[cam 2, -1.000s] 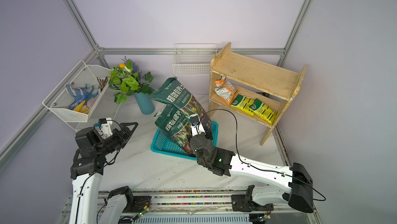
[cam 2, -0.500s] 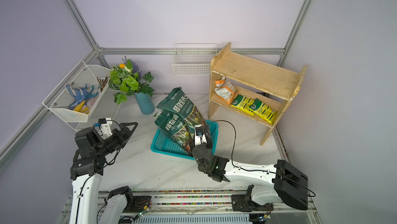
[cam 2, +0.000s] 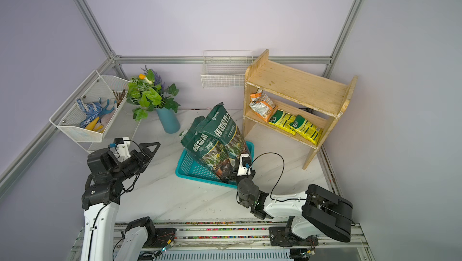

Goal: Take down the fertilizer bag from the shelf
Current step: Place the fertilizer bag in the storage box.

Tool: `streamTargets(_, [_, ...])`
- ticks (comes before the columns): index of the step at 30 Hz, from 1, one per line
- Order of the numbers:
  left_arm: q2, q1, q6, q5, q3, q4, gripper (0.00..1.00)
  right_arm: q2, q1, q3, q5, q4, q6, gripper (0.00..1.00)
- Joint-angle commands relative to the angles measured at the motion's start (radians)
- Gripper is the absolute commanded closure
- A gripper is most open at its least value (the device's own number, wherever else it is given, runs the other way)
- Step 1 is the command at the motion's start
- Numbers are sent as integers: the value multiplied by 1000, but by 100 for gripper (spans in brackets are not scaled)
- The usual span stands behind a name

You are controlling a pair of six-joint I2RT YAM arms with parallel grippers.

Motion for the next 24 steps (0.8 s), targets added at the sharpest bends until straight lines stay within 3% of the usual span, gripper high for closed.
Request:
streamTargets(1, [-4, 8, -5, -6, -6, 29, 0, 103, -9, -58, -33, 211, 108, 100])
streamTargets(13, [3, 8, -13, 6, -12, 39, 0, 576, -8, -43, -61, 528, 185, 100])
streamTargets(19, [2, 8, -14, 6, -13, 40, 0, 687, -2, -41, -67, 601, 192, 100])
streamTargets(24, [-1, 8, -16, 1, -15, 41, 0, 665, 13, -54, -64, 598, 134, 100])
